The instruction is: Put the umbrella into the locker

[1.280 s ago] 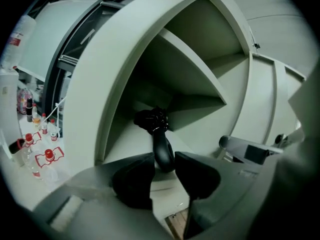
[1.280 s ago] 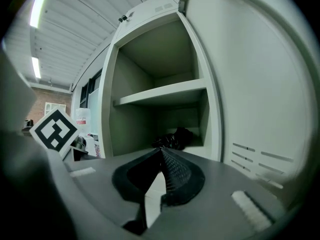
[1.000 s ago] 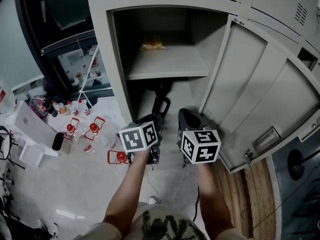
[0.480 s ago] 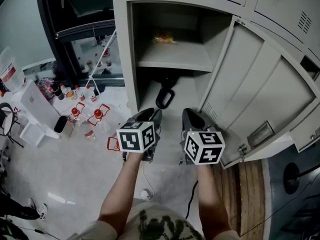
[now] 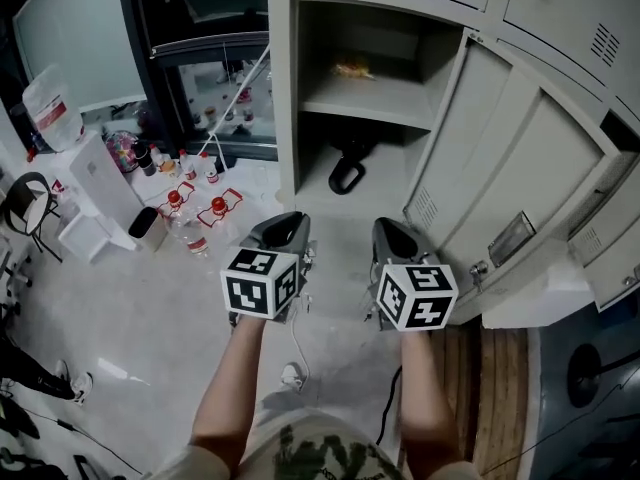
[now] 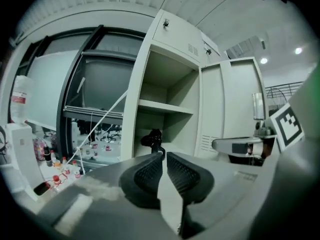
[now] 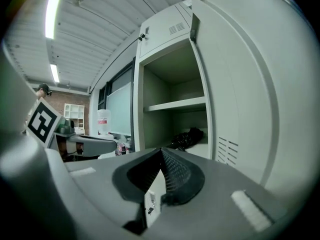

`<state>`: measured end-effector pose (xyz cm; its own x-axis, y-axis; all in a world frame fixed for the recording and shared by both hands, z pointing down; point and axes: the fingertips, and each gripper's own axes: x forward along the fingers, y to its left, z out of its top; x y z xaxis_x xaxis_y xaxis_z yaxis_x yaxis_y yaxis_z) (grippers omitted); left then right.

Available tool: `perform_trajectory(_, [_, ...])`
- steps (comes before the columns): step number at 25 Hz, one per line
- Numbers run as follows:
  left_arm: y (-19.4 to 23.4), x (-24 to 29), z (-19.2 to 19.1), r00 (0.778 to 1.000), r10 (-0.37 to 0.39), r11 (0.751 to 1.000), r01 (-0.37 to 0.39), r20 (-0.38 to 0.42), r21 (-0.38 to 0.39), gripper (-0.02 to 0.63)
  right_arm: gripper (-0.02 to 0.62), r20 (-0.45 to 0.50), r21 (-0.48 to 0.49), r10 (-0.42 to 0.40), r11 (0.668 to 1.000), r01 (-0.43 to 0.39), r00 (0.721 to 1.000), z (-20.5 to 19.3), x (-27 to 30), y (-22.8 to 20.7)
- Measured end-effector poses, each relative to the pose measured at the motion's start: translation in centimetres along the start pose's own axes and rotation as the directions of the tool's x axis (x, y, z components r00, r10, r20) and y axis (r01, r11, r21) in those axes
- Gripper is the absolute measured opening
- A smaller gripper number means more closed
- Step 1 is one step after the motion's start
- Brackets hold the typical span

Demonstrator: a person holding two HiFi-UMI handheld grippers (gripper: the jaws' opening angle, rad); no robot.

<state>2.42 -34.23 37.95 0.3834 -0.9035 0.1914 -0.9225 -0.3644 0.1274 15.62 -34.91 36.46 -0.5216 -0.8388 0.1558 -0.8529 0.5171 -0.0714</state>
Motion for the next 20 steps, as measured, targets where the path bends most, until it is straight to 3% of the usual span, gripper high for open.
perform_trajectory(8, [0.2, -4.2, -0.1, 0.999, 0.045, 0.998, -0.044, -0.007, 0.039, 0.006, -0.003, 0.014, -0.026, 0.032, 0.999, -0.031, 0.999, 0.2, -2.5, 2.0])
perform_trajectory(20, [-0.9, -4.8, 1.2, 0.999, 0.035, 0.996, -0.035, 0.001, 0.087, 0.006, -0.002, 0.033, -0.023, 0.019, 1.0, -0.018, 0.999, 0.6, -3.9, 2.2])
